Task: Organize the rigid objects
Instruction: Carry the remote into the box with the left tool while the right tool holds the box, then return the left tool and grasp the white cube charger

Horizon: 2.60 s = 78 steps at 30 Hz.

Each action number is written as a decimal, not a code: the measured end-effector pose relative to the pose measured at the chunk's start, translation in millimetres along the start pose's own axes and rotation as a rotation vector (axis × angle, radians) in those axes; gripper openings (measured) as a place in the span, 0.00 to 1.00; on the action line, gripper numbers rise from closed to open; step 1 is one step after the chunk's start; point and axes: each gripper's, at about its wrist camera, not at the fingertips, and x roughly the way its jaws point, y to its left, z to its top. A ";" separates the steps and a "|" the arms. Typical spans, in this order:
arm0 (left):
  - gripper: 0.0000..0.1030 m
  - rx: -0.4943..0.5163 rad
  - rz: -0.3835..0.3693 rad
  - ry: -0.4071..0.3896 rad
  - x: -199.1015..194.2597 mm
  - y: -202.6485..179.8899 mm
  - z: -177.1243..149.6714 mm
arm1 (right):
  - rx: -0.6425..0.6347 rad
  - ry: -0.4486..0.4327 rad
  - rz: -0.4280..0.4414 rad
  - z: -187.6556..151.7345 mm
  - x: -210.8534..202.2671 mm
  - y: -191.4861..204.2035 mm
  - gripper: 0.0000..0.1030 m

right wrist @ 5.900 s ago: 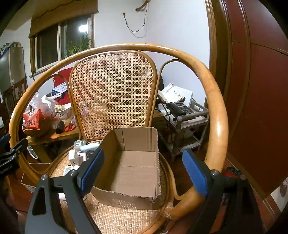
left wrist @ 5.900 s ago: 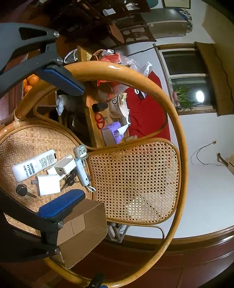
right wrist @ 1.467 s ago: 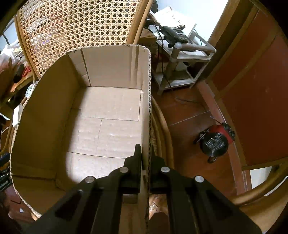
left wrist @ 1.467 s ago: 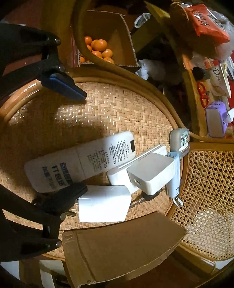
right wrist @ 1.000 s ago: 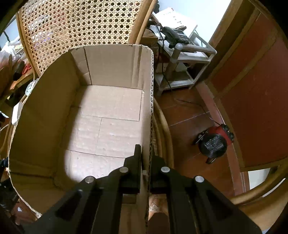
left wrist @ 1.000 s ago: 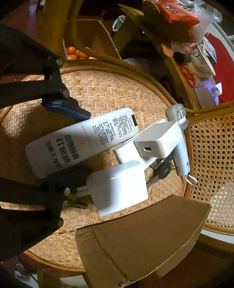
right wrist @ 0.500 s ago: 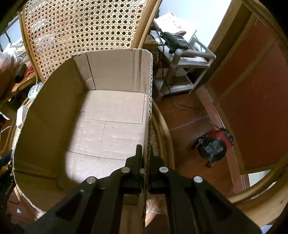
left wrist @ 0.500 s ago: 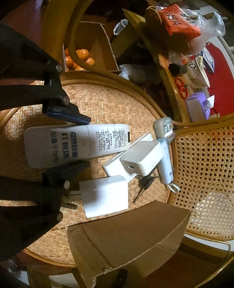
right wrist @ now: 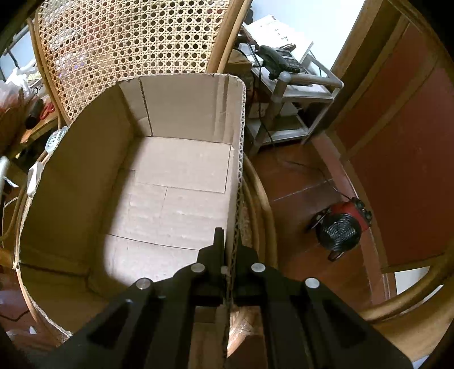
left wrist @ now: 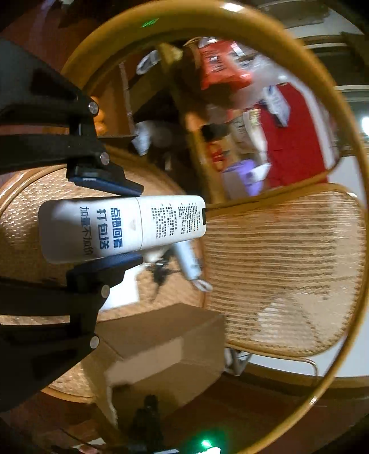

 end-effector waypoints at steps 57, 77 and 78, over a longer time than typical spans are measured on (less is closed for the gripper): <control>0.77 0.141 -0.233 0.035 43.3 -131.8 56.3 | 0.020 0.001 0.036 -0.2 5.2 -6.0 0.05; 0.98 -0.023 -0.015 0.045 89.9 -22.3 64.6 | 0.020 -0.002 0.035 -1.6 5.8 -6.6 0.05; 0.98 -0.032 -0.012 0.054 93.2 -18.0 62.9 | 0.018 -0.002 0.035 -1.5 6.1 -6.9 0.05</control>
